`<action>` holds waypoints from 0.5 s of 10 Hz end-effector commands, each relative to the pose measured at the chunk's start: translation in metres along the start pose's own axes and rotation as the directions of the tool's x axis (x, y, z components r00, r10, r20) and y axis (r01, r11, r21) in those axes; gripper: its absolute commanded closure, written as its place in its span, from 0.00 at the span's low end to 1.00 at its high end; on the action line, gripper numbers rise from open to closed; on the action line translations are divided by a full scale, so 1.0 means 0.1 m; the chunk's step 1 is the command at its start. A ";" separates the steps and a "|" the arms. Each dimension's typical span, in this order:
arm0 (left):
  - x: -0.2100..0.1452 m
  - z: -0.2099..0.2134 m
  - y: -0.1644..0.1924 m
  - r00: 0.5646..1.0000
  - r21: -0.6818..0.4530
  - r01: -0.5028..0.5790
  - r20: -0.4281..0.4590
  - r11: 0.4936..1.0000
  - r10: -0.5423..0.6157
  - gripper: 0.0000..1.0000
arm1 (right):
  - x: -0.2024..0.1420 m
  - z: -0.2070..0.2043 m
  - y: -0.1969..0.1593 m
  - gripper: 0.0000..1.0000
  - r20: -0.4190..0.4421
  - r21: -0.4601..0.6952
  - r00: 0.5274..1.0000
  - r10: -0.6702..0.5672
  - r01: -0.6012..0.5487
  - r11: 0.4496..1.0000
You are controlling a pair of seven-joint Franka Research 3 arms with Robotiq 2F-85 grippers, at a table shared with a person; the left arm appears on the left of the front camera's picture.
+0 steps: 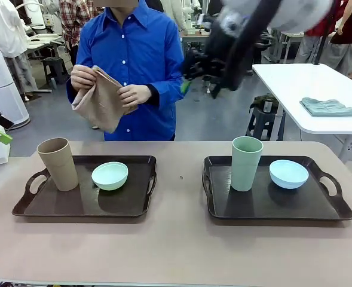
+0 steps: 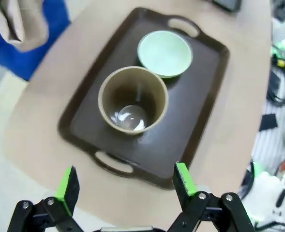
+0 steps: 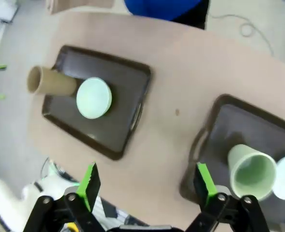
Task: Set up a tray with a mat and arrange the tableware.
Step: Pick up the Picnic Bowl and Reusable plastic cup from the Handle tray in front of the human's position and hold them in the air.
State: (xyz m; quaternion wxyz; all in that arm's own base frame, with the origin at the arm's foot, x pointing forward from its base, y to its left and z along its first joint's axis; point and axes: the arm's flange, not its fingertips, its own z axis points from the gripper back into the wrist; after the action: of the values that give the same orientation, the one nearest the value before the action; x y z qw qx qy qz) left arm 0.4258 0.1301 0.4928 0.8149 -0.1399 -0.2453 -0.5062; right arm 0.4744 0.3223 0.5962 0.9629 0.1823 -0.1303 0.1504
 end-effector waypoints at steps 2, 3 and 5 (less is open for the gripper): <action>-0.36 0.08 0.38 0.992 -0.169 0.110 -0.041 0.979 -0.119 0.00 | 0.61 -0.54 0.65 0.00 -0.215 -0.149 0.973 -0.086 0.054 0.987; -0.47 0.07 0.37 0.980 -0.174 0.184 -0.047 0.967 -0.195 0.00 | 0.69 -0.75 0.79 0.00 -0.268 -0.192 0.956 -0.118 0.067 0.979; -0.55 0.05 0.49 0.946 -0.110 0.325 0.063 0.939 -0.319 0.00 | 0.90 -1.20 0.96 0.00 -0.323 -0.260 0.925 -0.202 0.118 0.958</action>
State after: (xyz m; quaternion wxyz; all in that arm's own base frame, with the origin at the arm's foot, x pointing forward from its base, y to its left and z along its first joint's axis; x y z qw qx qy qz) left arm 0.4395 0.1908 0.4680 0.7344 -0.1621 -0.2126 -0.6238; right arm 0.5114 0.4446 0.5261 0.9929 0.0598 0.0220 0.1008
